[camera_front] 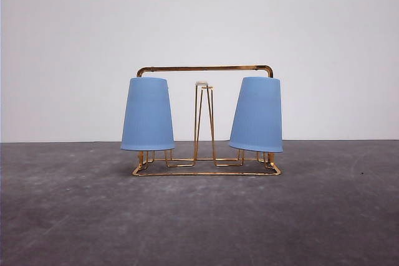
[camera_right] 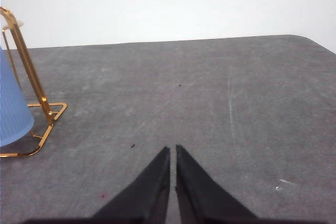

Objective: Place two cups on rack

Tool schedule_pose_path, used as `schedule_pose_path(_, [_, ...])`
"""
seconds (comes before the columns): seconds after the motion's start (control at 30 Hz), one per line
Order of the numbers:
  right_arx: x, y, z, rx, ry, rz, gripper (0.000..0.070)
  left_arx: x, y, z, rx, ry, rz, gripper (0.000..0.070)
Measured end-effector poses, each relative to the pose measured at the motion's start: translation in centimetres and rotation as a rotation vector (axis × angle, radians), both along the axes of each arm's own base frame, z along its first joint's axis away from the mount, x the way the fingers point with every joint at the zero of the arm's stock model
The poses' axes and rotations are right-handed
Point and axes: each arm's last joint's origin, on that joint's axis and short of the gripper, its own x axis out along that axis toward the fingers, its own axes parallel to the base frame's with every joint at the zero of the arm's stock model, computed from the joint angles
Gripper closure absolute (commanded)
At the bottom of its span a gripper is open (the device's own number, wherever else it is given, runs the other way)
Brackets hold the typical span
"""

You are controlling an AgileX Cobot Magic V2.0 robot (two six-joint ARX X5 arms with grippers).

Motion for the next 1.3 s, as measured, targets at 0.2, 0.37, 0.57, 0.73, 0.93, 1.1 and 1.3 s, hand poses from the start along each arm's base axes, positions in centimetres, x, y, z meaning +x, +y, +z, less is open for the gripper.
schedule_pose_path(0.2, [0.00,0.00,0.00,0.000,0.000,0.000,0.0682,0.00,0.00,0.00,0.000,0.000,0.000,0.0700])
schedule_pose_path(0.37, [0.00,0.00,0.00,0.000,0.000,0.000,0.0682,0.00,0.00,0.00,0.000,0.000,0.000,0.0700])
schedule_pose_path(0.57, [0.00,0.00,0.00,0.000,0.000,0.000,0.0682,0.00,0.00,0.00,0.000,0.000,0.000,0.0700])
schedule_pose_path(0.73, [0.00,0.00,0.00,0.000,0.000,0.000,0.0682,0.00,0.00,0.00,0.000,0.000,0.000,0.0700])
schedule_pose_path(0.93, [0.00,0.00,0.00,0.000,0.000,0.000,0.0682,0.00,0.00,0.00,0.000,0.000,0.000,0.0700])
schedule_pose_path(1.1, [0.00,0.00,0.00,0.000,0.000,0.000,0.0682,0.00,0.00,0.00,0.000,0.000,0.000,0.0700])
schedule_pose_path(1.3, [0.00,0.00,0.00,0.000,0.000,0.000,0.0682,0.00,0.00,0.00,0.000,0.000,0.000,0.0700])
